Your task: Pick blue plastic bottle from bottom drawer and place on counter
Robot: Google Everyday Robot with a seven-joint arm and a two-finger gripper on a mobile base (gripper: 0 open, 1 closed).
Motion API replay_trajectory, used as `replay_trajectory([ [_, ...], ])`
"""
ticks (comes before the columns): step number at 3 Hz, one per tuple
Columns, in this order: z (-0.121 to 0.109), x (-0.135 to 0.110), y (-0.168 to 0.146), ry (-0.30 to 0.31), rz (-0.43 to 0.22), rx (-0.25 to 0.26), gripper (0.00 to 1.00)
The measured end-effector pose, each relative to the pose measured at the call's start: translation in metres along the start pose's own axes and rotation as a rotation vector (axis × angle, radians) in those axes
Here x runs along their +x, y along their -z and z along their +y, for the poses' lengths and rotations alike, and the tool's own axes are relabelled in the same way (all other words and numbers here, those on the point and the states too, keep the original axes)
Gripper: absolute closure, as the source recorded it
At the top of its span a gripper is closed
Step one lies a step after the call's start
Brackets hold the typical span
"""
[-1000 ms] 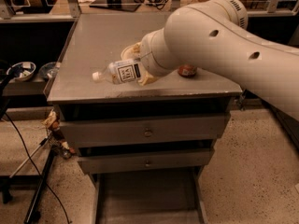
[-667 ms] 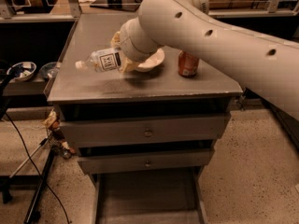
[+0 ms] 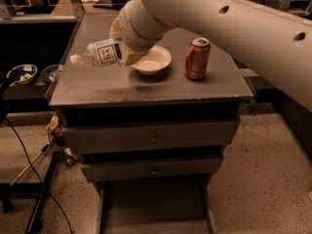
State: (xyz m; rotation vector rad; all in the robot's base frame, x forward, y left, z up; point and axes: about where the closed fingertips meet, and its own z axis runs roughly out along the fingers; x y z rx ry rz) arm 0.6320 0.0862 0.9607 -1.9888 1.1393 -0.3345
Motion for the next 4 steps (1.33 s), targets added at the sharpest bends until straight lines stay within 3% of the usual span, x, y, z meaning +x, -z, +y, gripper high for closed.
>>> replay_trajectory([
  [1, 0.004, -0.004, -0.008, -0.008, -0.016, -0.004, 1.00],
  [3, -0.001, -0.021, -0.053, -0.067, -0.135, -0.001, 1.00],
  [4, -0.001, -0.021, -0.053, -0.067, -0.135, -0.001, 1.00],
])
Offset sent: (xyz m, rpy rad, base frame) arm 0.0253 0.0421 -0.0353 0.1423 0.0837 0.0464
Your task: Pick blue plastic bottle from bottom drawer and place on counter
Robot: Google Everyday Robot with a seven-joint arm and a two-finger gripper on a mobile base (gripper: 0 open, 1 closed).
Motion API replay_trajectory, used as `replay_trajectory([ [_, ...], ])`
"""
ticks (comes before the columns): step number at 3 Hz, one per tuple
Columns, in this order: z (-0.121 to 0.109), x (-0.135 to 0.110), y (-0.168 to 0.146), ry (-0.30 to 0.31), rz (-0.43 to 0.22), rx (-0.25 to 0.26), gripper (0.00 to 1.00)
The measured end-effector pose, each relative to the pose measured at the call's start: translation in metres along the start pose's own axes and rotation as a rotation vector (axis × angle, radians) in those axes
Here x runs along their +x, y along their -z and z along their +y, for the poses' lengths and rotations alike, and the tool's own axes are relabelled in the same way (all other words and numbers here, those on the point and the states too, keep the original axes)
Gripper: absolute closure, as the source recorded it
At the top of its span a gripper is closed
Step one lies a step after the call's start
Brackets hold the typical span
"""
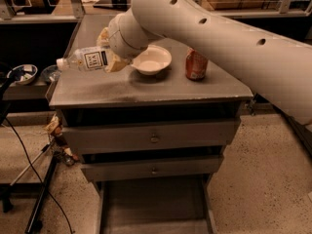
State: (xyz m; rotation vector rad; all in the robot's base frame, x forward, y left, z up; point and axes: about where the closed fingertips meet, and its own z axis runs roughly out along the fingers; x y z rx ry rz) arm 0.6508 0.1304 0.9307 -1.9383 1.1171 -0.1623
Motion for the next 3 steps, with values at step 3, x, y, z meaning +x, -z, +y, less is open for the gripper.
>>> replay_trajectory([
  [3, -0.0236, -0.0257, -0.0086, -0.037, -0.044, -0.036, 1.00],
])
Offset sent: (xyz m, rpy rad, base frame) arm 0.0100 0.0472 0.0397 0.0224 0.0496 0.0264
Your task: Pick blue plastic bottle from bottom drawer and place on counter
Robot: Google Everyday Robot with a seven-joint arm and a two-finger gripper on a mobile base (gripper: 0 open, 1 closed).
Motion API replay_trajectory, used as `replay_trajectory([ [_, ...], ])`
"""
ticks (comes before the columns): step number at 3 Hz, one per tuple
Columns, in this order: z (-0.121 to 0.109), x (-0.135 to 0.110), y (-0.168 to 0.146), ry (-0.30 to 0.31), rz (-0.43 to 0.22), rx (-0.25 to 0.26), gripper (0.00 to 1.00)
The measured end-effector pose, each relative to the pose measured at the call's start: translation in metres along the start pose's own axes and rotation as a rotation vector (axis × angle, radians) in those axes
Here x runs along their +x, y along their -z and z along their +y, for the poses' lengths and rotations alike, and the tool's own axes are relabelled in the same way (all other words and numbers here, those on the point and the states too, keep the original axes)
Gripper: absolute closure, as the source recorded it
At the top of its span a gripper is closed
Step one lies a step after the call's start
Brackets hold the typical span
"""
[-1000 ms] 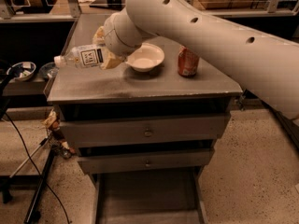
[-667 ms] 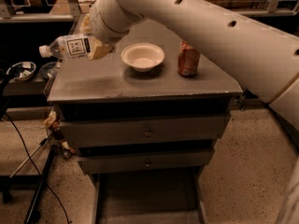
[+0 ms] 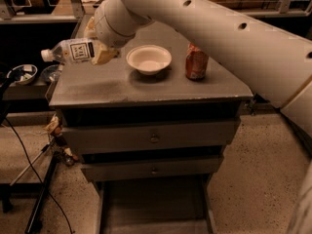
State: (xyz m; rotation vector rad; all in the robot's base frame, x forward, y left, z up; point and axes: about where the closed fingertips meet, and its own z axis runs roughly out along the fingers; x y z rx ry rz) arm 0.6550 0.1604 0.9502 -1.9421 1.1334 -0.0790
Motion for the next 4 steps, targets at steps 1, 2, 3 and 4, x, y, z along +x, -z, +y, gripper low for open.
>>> replay_trajectory([
  [1, 0.006, -0.003, -0.008, -0.046, -0.052, -0.009, 1.00],
  [2, 0.017, -0.015, -0.023, -0.095, -0.137, -0.067, 1.00],
  [3, 0.017, -0.015, -0.023, -0.096, -0.138, -0.068, 1.00],
  [4, 0.025, -0.009, -0.026, -0.114, -0.111, -0.107, 1.00],
])
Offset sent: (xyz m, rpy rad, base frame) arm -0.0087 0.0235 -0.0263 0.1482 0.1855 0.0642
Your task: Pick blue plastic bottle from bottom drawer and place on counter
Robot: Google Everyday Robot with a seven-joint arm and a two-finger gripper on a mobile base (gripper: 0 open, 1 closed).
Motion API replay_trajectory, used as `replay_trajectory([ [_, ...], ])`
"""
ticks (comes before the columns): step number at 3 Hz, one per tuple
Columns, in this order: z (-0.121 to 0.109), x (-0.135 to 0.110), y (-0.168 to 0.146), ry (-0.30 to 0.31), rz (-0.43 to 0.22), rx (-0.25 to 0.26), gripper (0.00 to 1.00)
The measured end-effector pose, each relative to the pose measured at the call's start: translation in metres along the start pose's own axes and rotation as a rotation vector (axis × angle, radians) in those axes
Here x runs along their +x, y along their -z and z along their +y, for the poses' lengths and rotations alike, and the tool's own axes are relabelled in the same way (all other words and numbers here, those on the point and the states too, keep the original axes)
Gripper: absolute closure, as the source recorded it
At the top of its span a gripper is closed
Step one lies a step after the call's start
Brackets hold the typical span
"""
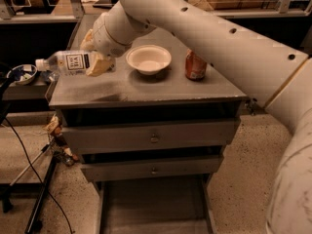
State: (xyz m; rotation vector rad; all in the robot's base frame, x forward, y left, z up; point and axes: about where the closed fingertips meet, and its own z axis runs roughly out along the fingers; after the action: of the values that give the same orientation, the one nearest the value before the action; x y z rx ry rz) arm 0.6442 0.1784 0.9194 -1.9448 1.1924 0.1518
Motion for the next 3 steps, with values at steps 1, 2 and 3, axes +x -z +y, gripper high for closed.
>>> replay_trajectory([
  [1, 0.016, 0.012, -0.003, -0.059, 0.001, -0.033, 1.00],
  [2, 0.016, 0.012, -0.004, -0.060, 0.010, -0.040, 1.00],
  [3, 0.004, 0.029, 0.000, -0.130, 0.019, -0.011, 1.00],
])
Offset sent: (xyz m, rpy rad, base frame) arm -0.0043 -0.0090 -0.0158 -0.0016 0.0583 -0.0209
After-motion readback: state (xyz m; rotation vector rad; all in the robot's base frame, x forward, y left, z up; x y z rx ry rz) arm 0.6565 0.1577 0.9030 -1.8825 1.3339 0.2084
